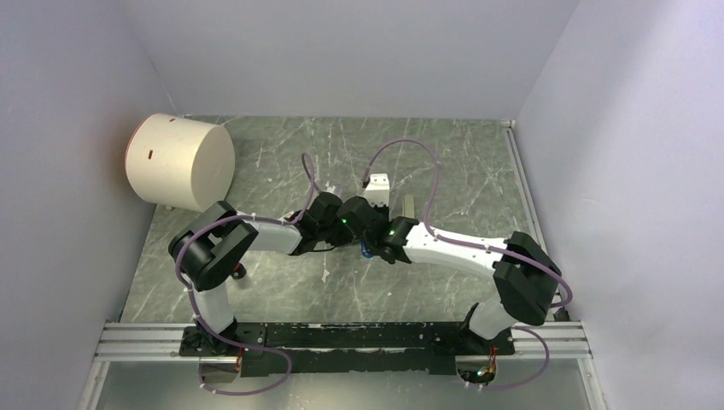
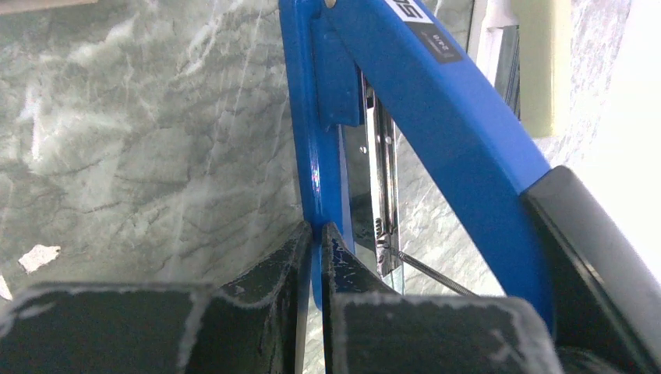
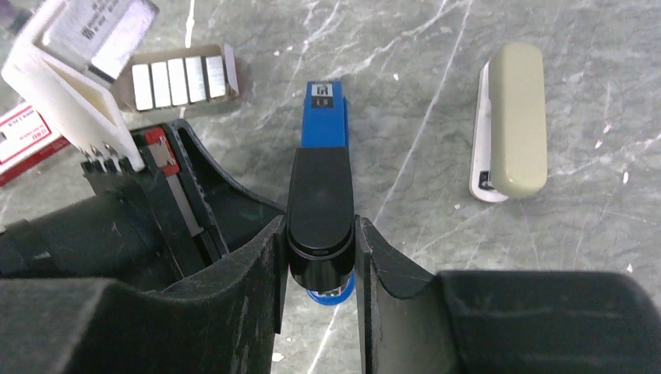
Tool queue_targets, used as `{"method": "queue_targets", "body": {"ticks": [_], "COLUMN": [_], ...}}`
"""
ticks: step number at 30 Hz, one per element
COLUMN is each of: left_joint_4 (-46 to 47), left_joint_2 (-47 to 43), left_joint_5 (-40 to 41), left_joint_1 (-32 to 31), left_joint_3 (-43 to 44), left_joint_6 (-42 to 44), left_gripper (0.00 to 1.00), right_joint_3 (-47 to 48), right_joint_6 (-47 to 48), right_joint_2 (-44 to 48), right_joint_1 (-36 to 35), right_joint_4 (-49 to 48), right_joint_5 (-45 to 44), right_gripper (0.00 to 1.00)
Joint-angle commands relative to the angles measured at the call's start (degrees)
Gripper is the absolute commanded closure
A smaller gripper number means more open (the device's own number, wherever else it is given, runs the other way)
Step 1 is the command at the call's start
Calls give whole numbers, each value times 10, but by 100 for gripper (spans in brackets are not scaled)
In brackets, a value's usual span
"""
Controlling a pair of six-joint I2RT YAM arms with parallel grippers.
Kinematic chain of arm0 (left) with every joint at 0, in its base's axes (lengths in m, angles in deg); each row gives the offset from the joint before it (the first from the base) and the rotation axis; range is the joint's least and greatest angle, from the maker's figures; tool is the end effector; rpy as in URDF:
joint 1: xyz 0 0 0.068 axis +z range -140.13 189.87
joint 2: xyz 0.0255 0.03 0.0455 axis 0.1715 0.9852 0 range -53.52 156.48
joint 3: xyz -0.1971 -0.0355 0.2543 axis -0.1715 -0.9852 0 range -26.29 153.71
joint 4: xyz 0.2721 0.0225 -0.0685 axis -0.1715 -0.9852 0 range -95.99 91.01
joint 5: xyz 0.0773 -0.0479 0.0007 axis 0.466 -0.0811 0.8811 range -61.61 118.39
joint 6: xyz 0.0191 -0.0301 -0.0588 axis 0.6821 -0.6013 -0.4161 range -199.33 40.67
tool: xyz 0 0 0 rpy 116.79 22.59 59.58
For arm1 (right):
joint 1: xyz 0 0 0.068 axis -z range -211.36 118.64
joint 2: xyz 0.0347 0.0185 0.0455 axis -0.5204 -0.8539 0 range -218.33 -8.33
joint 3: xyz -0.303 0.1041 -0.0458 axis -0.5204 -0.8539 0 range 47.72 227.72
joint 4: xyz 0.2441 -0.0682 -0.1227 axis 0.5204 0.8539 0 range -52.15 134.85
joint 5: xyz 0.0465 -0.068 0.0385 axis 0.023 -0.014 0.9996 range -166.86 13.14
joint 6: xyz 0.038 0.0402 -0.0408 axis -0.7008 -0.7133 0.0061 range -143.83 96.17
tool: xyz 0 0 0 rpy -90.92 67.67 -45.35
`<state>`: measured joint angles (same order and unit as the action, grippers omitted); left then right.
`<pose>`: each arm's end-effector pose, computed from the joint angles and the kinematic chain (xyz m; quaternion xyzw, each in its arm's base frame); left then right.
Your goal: Load the staples into the stapler
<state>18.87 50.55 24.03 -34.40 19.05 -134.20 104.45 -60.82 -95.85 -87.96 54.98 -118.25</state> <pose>0.2723 -0.2712 0.1392 -0.0682 0.9064 -0.3387 0.2431 0.2197 0.2665 0.2587 -0.0237 0.8820 0.0190 0.4703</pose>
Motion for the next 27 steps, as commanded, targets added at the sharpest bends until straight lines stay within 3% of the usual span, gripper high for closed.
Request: {"method": "queue_targets", "body": {"ticks": [1, 12, 27], "left_joint_4": [-100, -97, -65], "left_joint_2": [46, 38, -44], "left_joint_5": [25, 28, 43], "left_joint_1": [-4, -3, -3], "left_joint_3": [-23, -24, -73], "left_joint_6": [27, 31, 15], "left_gripper": [88, 87, 81], "right_joint_3": [-13, -25, 27], "right_joint_6": [-44, -81, -77], "right_joint_2": [-16, -22, -103], "right_joint_1": [-3, -15, 4], "right_joint_4": [23, 61, 146], "right_joint_5": [-10, 33, 180], "right_gripper": [80, 80, 80]}}
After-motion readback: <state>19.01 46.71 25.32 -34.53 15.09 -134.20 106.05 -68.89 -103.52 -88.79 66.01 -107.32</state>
